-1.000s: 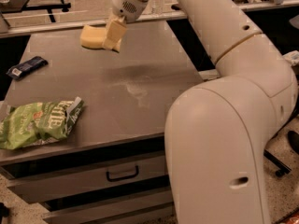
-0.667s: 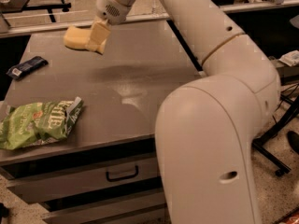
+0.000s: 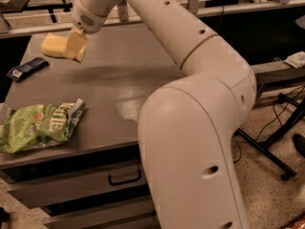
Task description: Move sponge near rxbar blueberry
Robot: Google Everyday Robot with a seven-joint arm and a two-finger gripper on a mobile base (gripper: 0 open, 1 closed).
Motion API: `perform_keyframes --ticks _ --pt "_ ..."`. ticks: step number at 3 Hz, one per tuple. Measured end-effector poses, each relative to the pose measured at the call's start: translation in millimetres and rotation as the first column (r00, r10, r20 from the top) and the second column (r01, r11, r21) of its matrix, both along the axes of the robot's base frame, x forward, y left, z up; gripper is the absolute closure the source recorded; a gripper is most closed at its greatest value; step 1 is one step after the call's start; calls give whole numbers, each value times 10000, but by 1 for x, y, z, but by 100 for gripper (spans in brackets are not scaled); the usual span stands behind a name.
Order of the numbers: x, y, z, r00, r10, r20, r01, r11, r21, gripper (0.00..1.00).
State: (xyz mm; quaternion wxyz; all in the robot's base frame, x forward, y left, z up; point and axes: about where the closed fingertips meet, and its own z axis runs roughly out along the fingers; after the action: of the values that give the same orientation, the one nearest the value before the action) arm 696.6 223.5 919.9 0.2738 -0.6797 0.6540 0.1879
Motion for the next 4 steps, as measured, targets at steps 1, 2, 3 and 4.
perform_keyframes --ticks 1,2,3,4 --pt "3 27 -19 10000 -25 18 25 10000 4 87" --pt "8 40 -38 9998 -210 -33 209 9997 -92 64" --pt "8 49 -57 9993 -342 -158 339 9993 -166 33" --pt "6 54 -66 9987 -419 -281 414 9990 -172 8"
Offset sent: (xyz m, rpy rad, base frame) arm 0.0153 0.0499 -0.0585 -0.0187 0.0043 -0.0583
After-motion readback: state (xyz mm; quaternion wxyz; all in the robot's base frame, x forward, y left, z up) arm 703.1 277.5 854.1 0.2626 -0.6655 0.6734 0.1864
